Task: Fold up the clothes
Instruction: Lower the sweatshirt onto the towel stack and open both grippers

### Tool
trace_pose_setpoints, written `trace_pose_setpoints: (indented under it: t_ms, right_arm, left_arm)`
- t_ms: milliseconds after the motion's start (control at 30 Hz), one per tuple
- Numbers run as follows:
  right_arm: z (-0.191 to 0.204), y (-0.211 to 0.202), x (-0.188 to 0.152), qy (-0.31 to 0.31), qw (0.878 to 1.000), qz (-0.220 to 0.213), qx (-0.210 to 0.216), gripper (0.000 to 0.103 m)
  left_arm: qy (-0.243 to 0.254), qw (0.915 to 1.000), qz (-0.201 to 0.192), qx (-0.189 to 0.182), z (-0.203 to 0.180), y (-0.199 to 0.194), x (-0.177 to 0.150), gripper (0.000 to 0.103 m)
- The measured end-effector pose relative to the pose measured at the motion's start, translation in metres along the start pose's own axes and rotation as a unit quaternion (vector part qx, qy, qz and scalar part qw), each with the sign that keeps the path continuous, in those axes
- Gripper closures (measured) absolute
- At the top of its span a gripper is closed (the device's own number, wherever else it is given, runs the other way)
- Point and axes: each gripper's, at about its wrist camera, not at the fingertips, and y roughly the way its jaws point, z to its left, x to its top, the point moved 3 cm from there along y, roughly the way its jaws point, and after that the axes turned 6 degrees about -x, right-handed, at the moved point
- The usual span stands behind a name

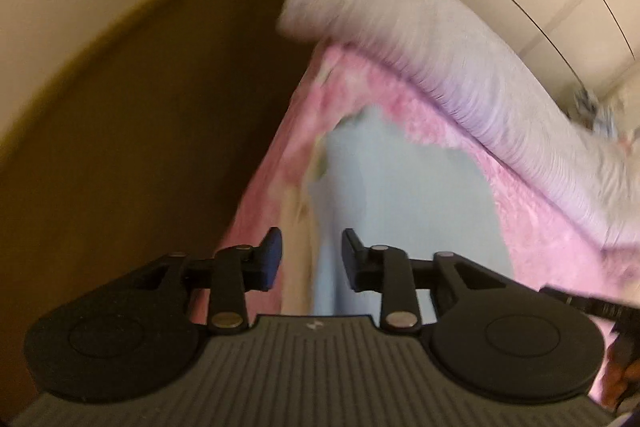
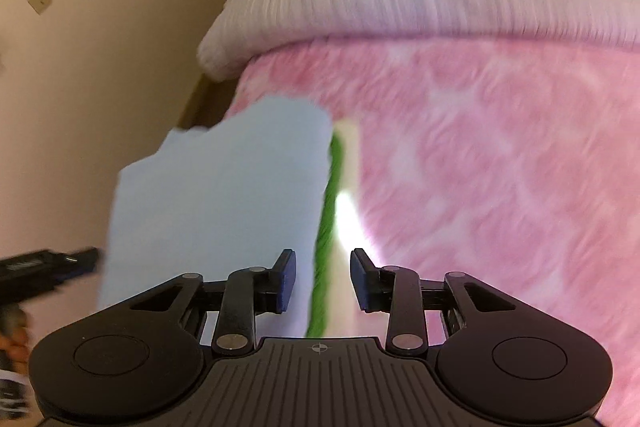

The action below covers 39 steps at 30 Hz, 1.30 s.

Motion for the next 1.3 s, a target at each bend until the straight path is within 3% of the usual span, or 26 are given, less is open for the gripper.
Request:
trace_pose_setpoints:
  t_ms: [100,167,267,400,433,600,700,800,867,967,1033,1067,1200,1300]
  right_arm:
    - [0.023,0.015,0.009,-0.046,0.998,-0.015,-0.028,0.069]
    - [0.039,0.028,0.007,-0.077,0.996,-0.019,-0.048,0.069]
    - [0.060,0.053,-0.016,-0.109,0.991,0.011,-0.074,0.069]
    - [0.081,0.065,-0.027,-0.160,0.980,0.024,-0.117,0.069]
    - [0.082,0.063,-0.023,-0.157,0.980,0.032,-0.117,0.069]
    - [0.066,0.054,0.027,-0.072,0.994,-0.010,-0.080,0.069]
    - [0.050,0.075,0.058,-0.041,0.995,-0.032,-0.089,0.069]
    - [0.035,0.116,0.072,-0.005,0.998,0.002,-0.063,0.069]
    - [0.030,0.137,0.069,0.002,0.998,0.030,-0.053,0.069]
    - [0.034,0.127,0.063,-0.021,0.998,0.015,-0.052,0.069]
    - [0.035,0.106,0.062,-0.024,0.999,0.002,-0.047,0.069]
    - [0.038,0.089,0.058,-0.034,0.999,-0.007,-0.040,0.069]
    - [0.051,0.035,0.020,-0.087,0.996,-0.004,0.006,0.069]
    - [0.063,0.012,-0.020,-0.139,0.990,0.017,0.018,0.069]
  left_arm:
    - [0.060,0.9981,-0.002,-0.017,-0.031,0.018,0.003,0.091]
    - [0.090,0.9957,0.020,-0.002,-0.039,0.043,-0.003,0.092]
    - [0.063,0.9966,0.049,0.018,-0.022,0.079,-0.018,0.096]
    - [0.029,0.9983,0.048,0.017,-0.010,0.081,-0.015,0.097]
    - [0.025,0.9983,0.049,0.017,-0.009,0.078,-0.012,0.098]
    - [0.040,0.9992,0.003,0.001,-0.023,0.061,0.017,0.098]
    - [0.058,0.9982,0.016,0.002,-0.023,0.085,0.025,0.097]
    - [0.048,0.9983,0.030,0.009,-0.012,0.116,0.019,0.096]
    - [0.019,0.9995,0.023,0.004,-0.002,0.122,0.017,0.090]
    - [0.003,0.9998,0.020,0.003,0.006,0.111,0.018,0.085]
    - [0.007,0.9999,0.011,0.009,0.003,0.093,0.018,0.094]
    - [0.016,0.9998,0.003,0.010,-0.001,0.077,0.016,0.094]
    - [0.031,0.9994,-0.009,-0.009,-0.029,0.015,-0.009,0.094]
    - [0.050,0.9985,0.005,-0.021,-0.054,-0.008,-0.039,0.093]
